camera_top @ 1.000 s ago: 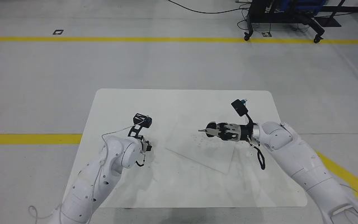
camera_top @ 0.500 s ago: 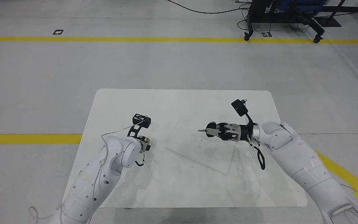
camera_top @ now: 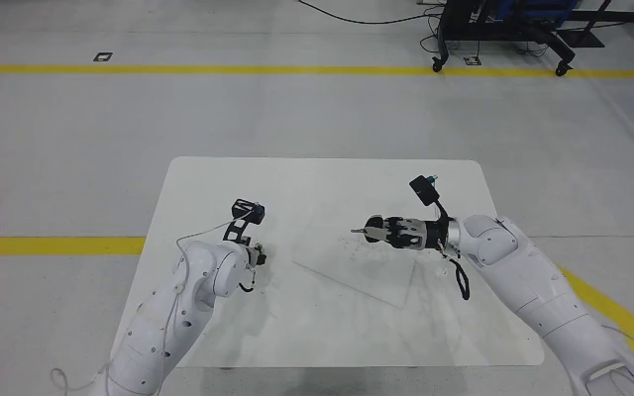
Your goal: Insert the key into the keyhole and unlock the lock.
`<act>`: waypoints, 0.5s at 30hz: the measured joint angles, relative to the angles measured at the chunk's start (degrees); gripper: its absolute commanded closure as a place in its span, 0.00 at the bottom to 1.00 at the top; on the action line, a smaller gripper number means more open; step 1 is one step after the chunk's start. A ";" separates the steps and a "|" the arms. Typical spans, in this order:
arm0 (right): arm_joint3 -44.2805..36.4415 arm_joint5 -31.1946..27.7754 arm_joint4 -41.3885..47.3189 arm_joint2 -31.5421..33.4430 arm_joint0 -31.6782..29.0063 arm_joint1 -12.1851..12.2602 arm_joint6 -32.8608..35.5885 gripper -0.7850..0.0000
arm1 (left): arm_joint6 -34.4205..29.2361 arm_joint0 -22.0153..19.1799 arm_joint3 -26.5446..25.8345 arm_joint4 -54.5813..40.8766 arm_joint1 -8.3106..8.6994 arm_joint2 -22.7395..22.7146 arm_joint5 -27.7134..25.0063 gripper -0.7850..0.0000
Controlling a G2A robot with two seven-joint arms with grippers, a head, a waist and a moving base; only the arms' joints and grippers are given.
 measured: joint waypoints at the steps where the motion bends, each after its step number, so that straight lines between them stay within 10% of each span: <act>1: 0.00 0.00 0.00 0.00 0.00 0.00 0.00 1.00 | -0.01 0.03 -0.06 0.10 -0.02 -0.03 0.01 0.68; 15: 0.00 0.00 0.00 0.00 0.00 0.00 0.00 1.00 | -1.30 -2.11 2.27 0.86 -0.89 1.16 -1.10 1.00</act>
